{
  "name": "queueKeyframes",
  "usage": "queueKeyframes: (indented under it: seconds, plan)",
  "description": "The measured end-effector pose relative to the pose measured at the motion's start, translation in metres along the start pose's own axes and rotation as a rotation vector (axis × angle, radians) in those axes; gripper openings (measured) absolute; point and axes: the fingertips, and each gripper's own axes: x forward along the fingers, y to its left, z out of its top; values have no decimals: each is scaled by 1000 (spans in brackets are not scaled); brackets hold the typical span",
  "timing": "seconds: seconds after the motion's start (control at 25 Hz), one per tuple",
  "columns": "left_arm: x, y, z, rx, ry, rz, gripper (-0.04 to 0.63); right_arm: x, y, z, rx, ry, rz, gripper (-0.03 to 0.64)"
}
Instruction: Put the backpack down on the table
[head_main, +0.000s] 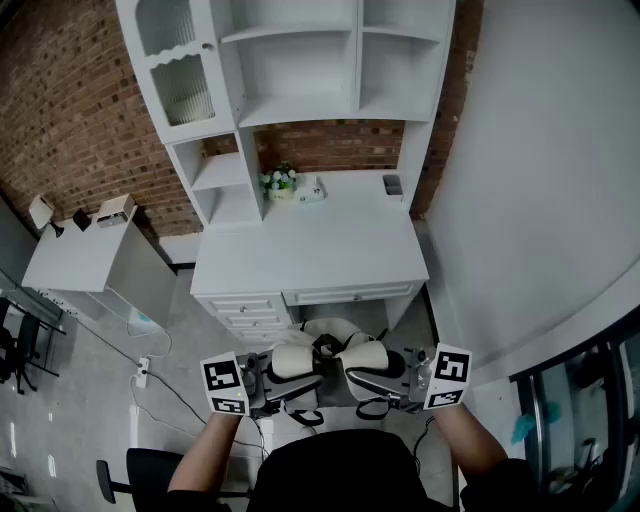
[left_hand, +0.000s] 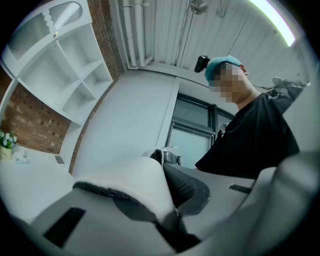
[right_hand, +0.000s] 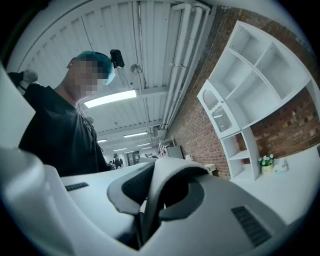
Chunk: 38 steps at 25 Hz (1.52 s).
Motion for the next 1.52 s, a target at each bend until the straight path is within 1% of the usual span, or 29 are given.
queueKeyframes:
  seconds: [0.16,0.24,0.32,0.44,0.68,0.96,1.12,1.24,1.4,1.52]
  plan:
    - [10,-3,2,2,-15,-3,55,-9,6,4,6,-5,-8,54]
    - [12,-3,1,3,-10,-5,55,-11,5,4,35,-8,-11,54]
    - [14,-3,-2,1,2,-3,55,-14,1,4,78,-29,-33,55]
    - [20,-5,-9,-7,11,14,55,-20,1,-1,101,-45,-48,55]
    - [23,-12,-14,-9,17,49,55,-26,4,-4,123,-33,-48,55]
    - [44,-12,-4,27,-10,103,55,-45,3,11,94,-12,-24,55]
    - [58,-9,1,63,-32,143,55,-57,-1,21,77,-4,9,55]
    - [67,1,3,83,-41,158,55,-64,-8,24,54,1,33,55]
    - [73,23,7,64,-59,175,55,-67,-24,28,63,12,40,55]
    - [74,35,9,46,-53,173,54,-68,-34,28,74,4,26,55]
